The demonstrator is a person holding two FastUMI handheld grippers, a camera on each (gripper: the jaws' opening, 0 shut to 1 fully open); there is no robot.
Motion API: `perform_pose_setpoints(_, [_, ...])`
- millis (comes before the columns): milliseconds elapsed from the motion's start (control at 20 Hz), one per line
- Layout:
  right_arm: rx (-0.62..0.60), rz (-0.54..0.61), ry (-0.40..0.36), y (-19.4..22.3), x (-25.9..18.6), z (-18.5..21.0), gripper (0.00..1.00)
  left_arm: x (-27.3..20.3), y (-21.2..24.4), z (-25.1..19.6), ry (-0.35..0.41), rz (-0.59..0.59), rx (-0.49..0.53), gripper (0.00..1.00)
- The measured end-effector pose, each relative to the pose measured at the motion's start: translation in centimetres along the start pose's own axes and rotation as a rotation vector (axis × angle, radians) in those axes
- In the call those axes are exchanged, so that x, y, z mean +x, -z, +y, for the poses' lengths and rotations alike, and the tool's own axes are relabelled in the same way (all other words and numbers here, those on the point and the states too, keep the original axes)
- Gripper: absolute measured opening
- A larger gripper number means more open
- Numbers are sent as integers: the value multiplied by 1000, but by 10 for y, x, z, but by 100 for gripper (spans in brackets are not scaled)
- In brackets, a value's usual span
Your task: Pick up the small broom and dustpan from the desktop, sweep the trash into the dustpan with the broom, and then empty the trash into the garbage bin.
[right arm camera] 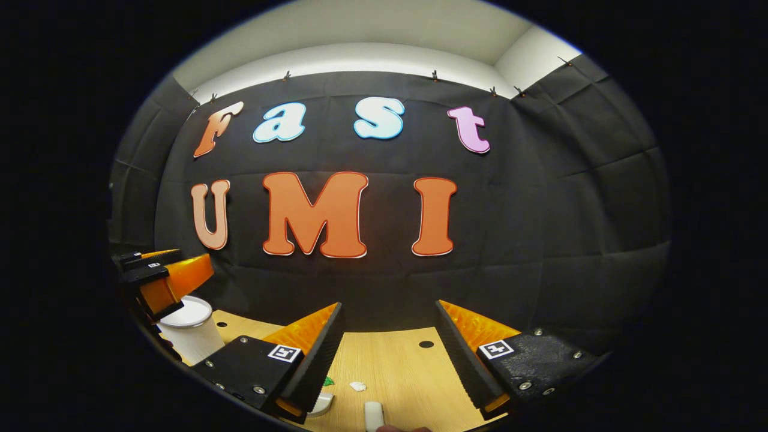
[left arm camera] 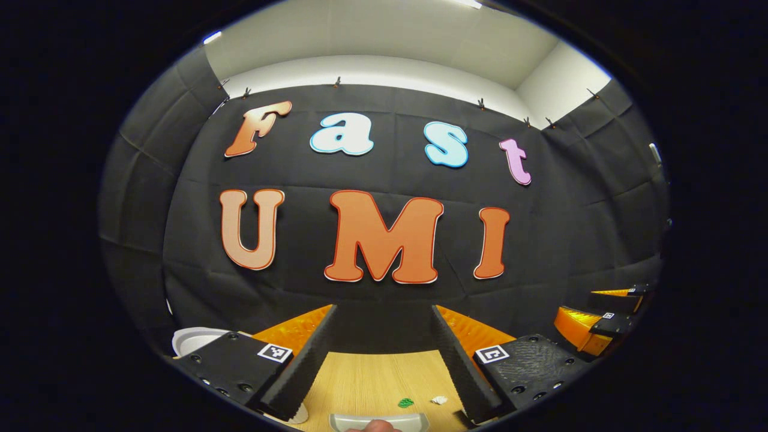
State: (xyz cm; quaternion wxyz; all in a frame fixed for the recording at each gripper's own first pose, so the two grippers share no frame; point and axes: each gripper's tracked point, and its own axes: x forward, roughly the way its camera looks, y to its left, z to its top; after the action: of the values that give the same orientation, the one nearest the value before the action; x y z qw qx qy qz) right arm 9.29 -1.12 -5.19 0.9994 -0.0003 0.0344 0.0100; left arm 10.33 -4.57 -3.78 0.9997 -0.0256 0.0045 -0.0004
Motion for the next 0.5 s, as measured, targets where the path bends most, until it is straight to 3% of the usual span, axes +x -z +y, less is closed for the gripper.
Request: perform_pose_setpoints(500, [-3,41,-53,15,4,17,92,-6,13,2,-8,44,25,95])
